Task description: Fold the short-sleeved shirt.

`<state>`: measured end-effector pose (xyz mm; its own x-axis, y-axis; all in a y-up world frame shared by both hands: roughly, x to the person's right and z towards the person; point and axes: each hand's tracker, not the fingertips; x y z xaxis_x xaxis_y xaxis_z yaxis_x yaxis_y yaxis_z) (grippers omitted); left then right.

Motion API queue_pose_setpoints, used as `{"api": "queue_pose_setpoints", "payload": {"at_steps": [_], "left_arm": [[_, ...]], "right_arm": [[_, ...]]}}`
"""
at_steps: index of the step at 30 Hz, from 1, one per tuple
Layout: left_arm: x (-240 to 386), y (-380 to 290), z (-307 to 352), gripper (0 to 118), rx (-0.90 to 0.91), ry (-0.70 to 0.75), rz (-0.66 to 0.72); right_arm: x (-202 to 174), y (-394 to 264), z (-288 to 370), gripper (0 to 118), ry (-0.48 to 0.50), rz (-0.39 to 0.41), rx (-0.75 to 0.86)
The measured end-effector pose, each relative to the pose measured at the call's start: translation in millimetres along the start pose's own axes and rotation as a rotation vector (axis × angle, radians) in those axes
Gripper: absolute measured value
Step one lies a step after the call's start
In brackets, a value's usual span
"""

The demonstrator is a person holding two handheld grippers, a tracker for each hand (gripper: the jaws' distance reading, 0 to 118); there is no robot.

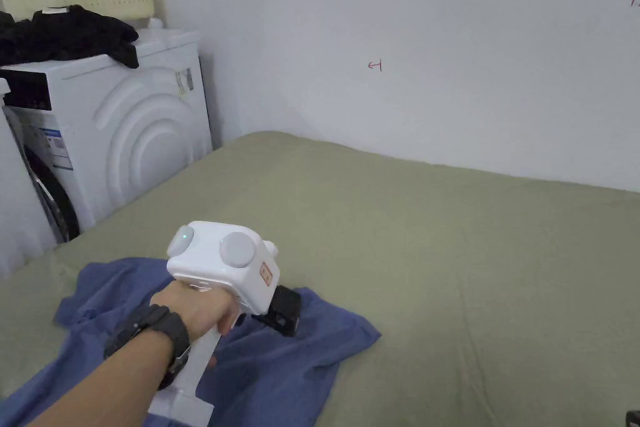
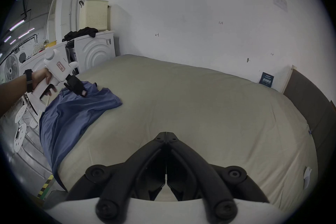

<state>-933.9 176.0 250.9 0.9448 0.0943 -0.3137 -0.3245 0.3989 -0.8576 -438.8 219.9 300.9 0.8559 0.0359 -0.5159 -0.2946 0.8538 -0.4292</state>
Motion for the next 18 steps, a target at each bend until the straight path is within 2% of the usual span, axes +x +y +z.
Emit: {"api": "queue_pose_setpoints", "payload": {"at_steps": [3,7,10,13,15,16,17,18], "left_arm": [[-3.0,-3.3,-13.8,104,-0.015,-0.022,0.031],[7.8,-9.0,-37.6,104,-0.090,0.079,-0.096],[10.7,-13.1,-58.3,104,-0.151,0.044,-0.111],[3.6,-20.2,-67.8,101,-0.167,0.011,-0.116],[-3.0,-21.2,-57.1,79,-0.113,-0.003,-0.038],[-4.4,-21.1,-52.5,56,-0.089,-0.007,-0.036],[-4.2,-22.2,-46.9,5,-0.043,0.011,-0.070],[-3.4,-24.6,-43.2,4,-0.014,0.036,-0.098]], "right_arm": [[2.5,-4.8,-0.5,3,0.066,-0.044,-0.003],[1.0,-12.9,4.5,3,0.093,-0.034,0.011],[0.7,-18.0,6.5,3,0.119,-0.021,0.011],[0.5,-22.1,6.1,3,0.125,-0.046,-0.002],[0.6,-25.4,7.0,3,0.137,-0.061,-0.011],[-0.7,-26.8,7.8,3,0.134,-0.062,-0.010],[-2.1,-28.5,9.2,3,0.127,-0.057,-0.009],[-3.0,-29.4,10.0,3,0.127,-0.057,-0.007]]}}
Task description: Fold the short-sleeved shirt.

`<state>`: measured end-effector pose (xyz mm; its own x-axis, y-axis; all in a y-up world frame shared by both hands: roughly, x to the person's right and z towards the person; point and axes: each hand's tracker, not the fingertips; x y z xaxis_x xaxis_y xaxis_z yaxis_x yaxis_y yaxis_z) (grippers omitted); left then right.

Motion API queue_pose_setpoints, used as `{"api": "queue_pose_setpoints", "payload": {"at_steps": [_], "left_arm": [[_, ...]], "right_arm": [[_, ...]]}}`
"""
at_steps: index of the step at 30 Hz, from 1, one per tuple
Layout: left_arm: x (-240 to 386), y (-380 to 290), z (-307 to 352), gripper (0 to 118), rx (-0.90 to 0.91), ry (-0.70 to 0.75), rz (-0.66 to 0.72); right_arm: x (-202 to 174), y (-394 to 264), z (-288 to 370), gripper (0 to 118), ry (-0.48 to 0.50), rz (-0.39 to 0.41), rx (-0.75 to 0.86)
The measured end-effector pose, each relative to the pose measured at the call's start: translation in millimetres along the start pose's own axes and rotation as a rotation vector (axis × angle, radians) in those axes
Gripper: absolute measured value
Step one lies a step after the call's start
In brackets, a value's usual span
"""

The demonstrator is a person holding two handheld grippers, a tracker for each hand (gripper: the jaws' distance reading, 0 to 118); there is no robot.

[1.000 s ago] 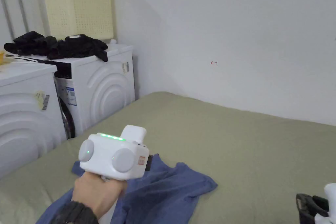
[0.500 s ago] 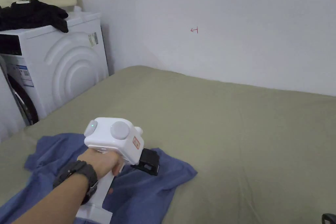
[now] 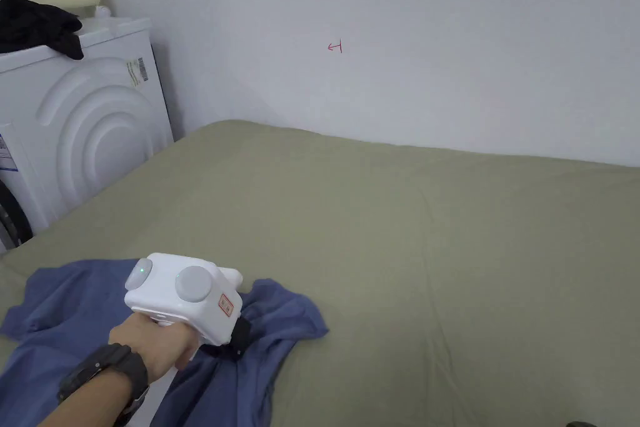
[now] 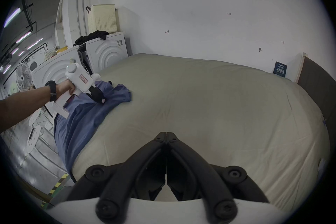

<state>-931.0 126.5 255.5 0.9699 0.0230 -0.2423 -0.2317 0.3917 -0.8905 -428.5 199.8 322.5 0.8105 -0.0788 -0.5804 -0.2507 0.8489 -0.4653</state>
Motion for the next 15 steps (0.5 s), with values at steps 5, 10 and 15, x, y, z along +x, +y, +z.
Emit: {"api": "queue_pose_setpoints", "payload": {"at_steps": [5,10,15], "left_arm": [[2.3,-5.4,12.2,4,0.024,-0.078,0.056],[32.9,10.5,42.6,4,0.160,-0.162,0.095],[123.4,50.9,55.0,4,0.217,-0.186,-0.076]], "right_arm": [[-0.7,-2.4,2.0,3,0.031,-0.031,0.003],[9.9,-1.3,14.7,3,0.029,-0.066,0.026],[39.4,-0.1,45.1,3,0.011,-0.171,0.095]]}}
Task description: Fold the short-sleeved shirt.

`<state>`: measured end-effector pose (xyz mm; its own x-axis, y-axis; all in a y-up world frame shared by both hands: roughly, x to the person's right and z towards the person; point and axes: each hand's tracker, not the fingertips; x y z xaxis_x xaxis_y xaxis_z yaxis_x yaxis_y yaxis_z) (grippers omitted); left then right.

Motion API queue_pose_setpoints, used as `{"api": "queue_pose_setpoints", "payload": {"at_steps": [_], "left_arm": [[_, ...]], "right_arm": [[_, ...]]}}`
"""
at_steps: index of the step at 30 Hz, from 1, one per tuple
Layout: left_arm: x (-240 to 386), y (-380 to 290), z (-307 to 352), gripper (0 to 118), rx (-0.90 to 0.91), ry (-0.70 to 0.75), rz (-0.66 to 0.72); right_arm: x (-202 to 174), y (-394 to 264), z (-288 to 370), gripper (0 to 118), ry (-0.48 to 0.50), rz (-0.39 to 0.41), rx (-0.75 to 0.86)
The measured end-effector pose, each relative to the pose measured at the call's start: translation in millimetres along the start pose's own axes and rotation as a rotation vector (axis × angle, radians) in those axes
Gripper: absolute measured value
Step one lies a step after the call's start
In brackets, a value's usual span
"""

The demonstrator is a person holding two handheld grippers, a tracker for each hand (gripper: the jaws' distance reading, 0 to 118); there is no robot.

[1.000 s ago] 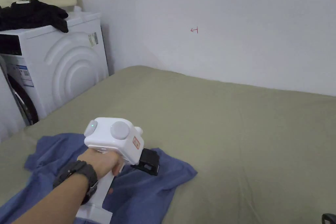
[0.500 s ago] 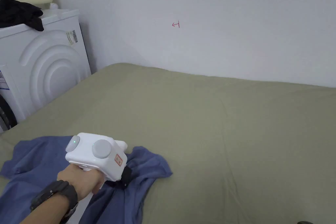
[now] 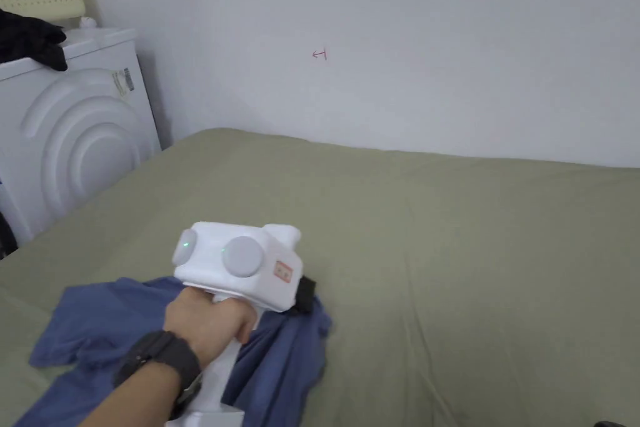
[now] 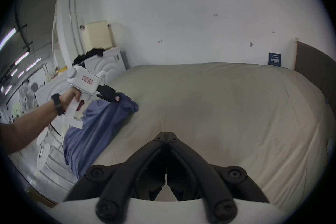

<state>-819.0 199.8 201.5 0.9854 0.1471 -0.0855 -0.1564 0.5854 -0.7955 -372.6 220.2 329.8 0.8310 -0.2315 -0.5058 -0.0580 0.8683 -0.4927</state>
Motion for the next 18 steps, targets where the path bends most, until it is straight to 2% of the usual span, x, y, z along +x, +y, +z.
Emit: {"api": "queue_pose_setpoints", "payload": {"at_steps": [2,6,9,12,15,18], "left_arm": [[45.9,26.9,-10.1,4,0.036,-0.121,0.000],[185.5,84.9,-45.7,4,0.030,-0.206,-0.205],[303.5,98.6,-72.1,4,0.018,-0.306,-0.402],[411.8,76.9,-90.7,4,-0.049,-0.453,-0.541],[493.3,27.8,-101.9,4,-0.115,-0.515,-0.700],[538.5,-24.2,-114.9,4,-0.183,-0.555,-0.783]], "right_arm": [[16.6,4.9,16.3,3,-0.045,-0.036,0.030],[55.7,16.3,54.6,3,-0.167,-0.059,0.090],[85.3,21.3,88.4,2,-0.277,-0.089,0.144],[112.3,21.8,115.5,2,-0.383,-0.105,0.150],[132.6,20.4,131.0,2,-0.511,-0.104,0.149],[144.7,18.8,142.6,2,-0.514,-0.123,0.138]]}}
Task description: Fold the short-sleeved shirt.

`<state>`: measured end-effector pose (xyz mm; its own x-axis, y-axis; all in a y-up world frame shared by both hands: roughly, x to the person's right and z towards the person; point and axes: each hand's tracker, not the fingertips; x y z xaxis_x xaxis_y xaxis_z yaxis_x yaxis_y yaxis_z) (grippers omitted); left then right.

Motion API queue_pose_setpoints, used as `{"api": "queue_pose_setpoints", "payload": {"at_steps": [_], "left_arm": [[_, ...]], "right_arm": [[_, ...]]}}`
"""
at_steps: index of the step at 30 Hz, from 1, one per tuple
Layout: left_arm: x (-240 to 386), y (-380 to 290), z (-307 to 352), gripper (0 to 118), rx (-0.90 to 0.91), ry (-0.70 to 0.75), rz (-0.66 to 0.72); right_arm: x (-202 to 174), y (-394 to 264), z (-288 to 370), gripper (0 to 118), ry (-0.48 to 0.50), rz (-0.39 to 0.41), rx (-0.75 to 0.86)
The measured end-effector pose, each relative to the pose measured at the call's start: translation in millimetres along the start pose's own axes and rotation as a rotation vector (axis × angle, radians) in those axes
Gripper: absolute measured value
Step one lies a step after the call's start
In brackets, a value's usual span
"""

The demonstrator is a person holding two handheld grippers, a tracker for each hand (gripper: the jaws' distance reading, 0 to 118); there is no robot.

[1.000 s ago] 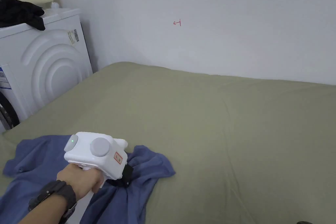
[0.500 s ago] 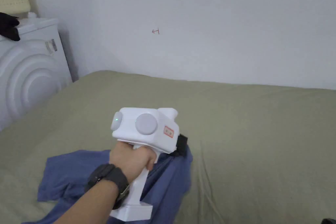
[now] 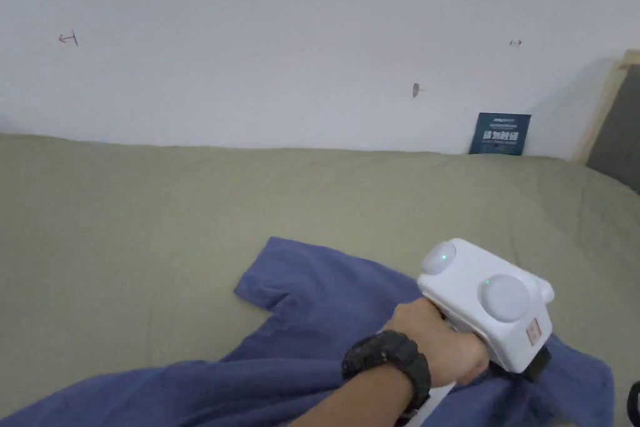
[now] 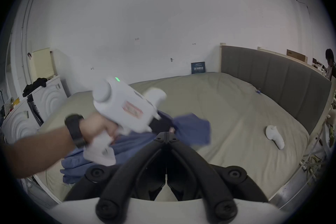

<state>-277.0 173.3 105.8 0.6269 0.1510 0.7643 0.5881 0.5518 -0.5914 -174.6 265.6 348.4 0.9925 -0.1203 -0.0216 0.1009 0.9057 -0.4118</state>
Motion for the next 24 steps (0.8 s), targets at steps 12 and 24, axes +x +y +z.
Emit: {"api": "queue_pose_setpoints", "payload": {"at_steps": [12,24], "left_arm": [[-18.4,-25.2,65.7,118,0.227,-0.024,0.224],[-23.3,-276.7,354.9,118,0.519,0.587,0.528]], "right_arm": [[2.4,-0.5,23.1,6,0.027,-0.034,0.042],[-54.1,-14.1,29.7,8,0.074,0.137,0.041]]}}
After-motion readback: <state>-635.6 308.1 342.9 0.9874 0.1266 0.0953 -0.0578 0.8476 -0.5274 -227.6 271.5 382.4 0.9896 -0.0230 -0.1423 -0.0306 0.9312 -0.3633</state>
